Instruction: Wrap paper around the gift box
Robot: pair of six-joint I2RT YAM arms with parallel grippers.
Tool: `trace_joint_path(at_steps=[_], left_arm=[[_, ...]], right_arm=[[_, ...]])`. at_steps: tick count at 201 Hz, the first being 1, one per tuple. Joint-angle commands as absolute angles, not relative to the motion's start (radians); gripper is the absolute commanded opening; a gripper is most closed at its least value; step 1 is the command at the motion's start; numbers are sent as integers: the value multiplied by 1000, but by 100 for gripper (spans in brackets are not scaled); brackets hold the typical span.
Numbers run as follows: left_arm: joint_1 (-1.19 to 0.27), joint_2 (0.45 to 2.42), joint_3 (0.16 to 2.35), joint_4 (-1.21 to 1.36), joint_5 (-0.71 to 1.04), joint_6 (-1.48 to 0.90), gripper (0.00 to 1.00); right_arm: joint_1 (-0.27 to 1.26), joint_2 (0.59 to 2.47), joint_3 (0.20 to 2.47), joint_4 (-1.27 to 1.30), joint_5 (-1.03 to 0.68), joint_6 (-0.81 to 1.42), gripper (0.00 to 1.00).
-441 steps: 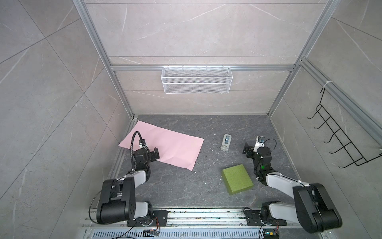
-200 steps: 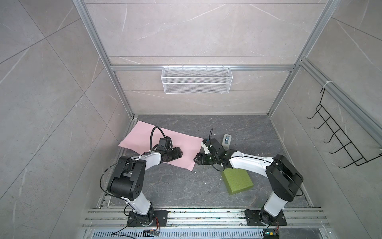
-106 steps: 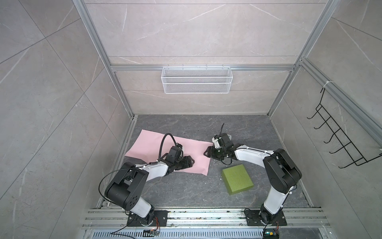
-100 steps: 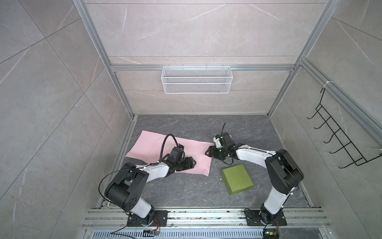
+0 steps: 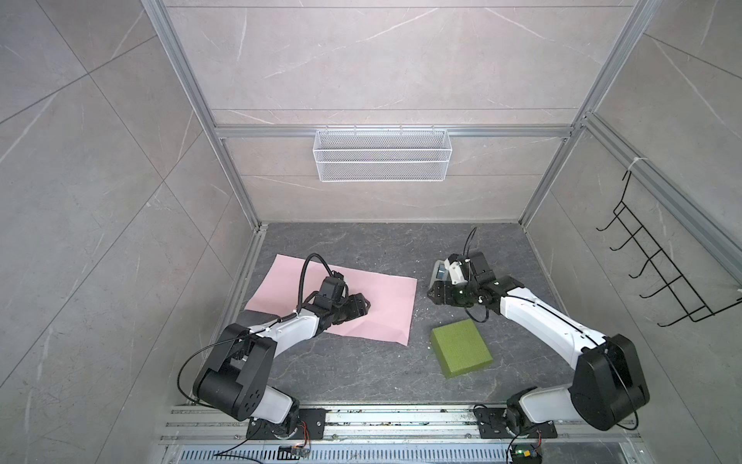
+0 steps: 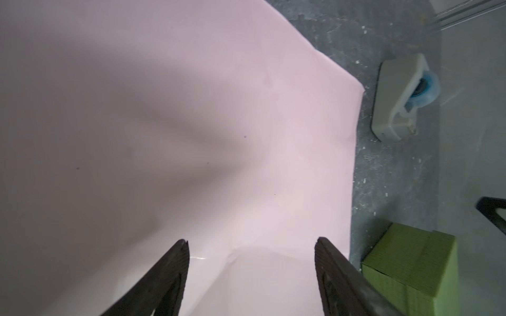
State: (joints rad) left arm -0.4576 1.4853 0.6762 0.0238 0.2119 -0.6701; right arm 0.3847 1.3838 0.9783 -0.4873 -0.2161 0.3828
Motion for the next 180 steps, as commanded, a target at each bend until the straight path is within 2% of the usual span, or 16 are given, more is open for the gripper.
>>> trace_joint_path(at_steps=[1, 74, 118, 147, 180], left_arm=[[-467, 1510, 675, -23, 199, -636, 75], [-700, 1481, 584, 4, 195, -827, 74], [-831, 1388, 719, -18, 184, -825, 75], [-879, 1457, 818, 8, 313, -800, 78], [-944, 1528, 901, 32, 392, -758, 79]], right_arm=[[367, 1340, 959, -566, -180, 332, 80], [209, 1346, 928, -584, -324, 353, 80], [77, 1257, 857, -683, -408, 342, 82], [66, 1185, 813, -729, -452, 373, 95], [64, 1152, 778, -761, -437, 373, 96]])
